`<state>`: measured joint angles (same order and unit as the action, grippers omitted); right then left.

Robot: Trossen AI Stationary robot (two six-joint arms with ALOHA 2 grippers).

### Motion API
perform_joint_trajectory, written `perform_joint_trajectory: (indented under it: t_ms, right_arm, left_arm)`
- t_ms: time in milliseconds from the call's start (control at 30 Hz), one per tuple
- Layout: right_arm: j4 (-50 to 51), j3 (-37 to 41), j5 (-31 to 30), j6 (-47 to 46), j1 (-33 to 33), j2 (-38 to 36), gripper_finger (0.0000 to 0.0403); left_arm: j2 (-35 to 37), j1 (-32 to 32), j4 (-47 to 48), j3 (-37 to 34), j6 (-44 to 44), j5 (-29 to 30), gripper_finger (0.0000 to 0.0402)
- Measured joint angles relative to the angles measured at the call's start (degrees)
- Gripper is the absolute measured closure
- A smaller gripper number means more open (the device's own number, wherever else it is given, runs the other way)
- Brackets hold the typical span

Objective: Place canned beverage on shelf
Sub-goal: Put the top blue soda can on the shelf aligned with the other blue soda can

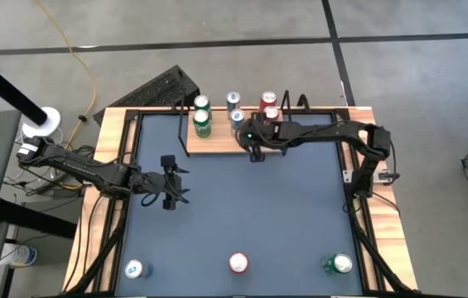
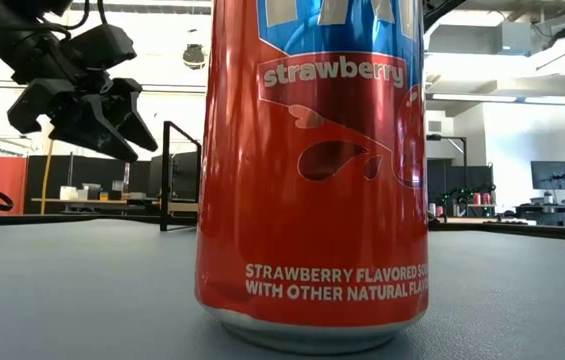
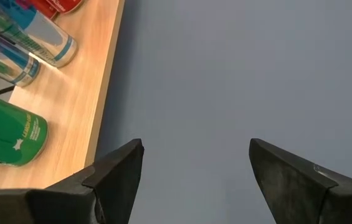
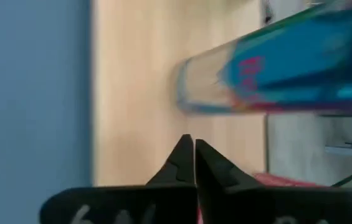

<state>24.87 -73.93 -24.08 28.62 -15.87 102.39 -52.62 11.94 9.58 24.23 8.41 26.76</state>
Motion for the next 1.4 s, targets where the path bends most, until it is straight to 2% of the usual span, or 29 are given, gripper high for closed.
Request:
perform_joint_trajectory:
  t_ms: [767, 1400]
  right_arm:
    - [-10.25, 0.36, 0.11, -2.25, -6.36, 1.36, 0.0403]
    - [-12.28, 0.28, 6.17, -2.98, -5.79, 3.73, 0.0403]
  left_arm:
    - [0.02, 0.00, -0.02, 0.00, -0.16, -0.57, 0.0120]
    - [0.02, 0.00, 0.02, 0.00, -0.11, -0.81, 0.0120]
